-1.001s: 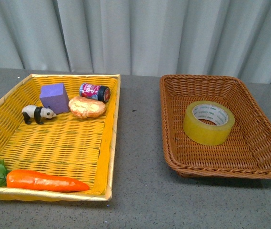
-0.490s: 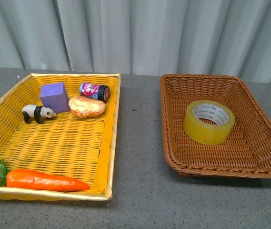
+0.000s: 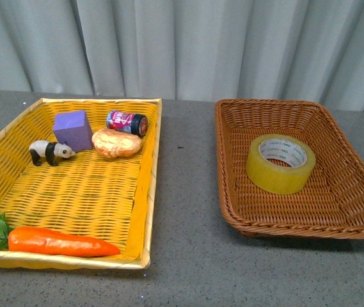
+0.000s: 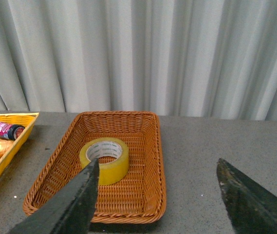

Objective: Move tape to another basket

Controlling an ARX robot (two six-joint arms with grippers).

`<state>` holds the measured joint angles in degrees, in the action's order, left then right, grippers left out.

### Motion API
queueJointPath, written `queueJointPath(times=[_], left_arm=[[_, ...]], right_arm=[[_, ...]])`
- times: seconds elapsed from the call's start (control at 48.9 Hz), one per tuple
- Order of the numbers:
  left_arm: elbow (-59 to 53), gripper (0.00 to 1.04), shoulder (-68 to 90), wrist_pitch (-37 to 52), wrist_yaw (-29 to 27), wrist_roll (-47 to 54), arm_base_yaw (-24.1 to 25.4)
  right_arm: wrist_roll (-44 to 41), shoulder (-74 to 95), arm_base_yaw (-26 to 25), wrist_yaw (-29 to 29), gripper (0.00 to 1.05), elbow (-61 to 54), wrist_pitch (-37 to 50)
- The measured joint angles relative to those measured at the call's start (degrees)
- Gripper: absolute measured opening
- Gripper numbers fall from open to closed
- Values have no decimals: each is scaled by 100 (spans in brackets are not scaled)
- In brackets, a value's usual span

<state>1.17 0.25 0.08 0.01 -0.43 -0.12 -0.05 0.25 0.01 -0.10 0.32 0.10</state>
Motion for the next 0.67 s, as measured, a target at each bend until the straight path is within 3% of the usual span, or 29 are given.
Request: queueJointPath(times=[0.061,0.143,0.674], left_arm=[[0,91,0,0,0,0,0],[0,100,0,0,0,7,0],[0,98,0,0,0,4,0]], right_arm=[[0,0,0,2,85,0,0],[2,0,0,0,97,0,0],[4,0,0,0,96,0,0]])
